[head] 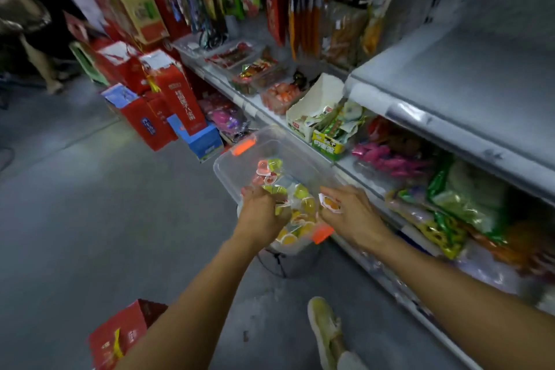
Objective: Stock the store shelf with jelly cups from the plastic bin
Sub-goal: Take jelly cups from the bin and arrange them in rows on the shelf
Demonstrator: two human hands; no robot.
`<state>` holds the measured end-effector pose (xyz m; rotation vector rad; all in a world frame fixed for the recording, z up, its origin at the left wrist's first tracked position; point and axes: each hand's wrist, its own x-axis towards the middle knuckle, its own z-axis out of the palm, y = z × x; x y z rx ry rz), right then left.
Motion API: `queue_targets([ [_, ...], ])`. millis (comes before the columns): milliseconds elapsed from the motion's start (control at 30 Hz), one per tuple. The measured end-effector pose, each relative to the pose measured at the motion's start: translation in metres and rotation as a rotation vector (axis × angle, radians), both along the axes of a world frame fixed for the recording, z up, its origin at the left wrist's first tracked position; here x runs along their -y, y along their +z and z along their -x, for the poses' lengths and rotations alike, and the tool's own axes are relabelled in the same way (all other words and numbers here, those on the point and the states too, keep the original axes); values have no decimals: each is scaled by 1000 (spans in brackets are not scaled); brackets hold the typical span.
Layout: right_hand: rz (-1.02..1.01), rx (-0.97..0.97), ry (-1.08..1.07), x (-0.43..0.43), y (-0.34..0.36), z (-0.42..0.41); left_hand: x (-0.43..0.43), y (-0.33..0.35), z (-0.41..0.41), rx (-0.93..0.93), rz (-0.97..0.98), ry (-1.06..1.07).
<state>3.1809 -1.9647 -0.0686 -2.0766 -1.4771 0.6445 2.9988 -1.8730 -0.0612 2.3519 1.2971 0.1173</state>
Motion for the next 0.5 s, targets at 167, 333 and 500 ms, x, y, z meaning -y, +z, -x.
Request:
queue_targets([
  [167, -156, 72, -25, 87, 77, -19, 65, 76, -11, 167, -15, -103],
  [333, -259, 132, -112, 162, 146, -48, 122, 144, -48, 337, -75, -232],
  [500, -360, 118, -204, 248, 205, -81, 191, 201, -96, 431, -102, -299],
])
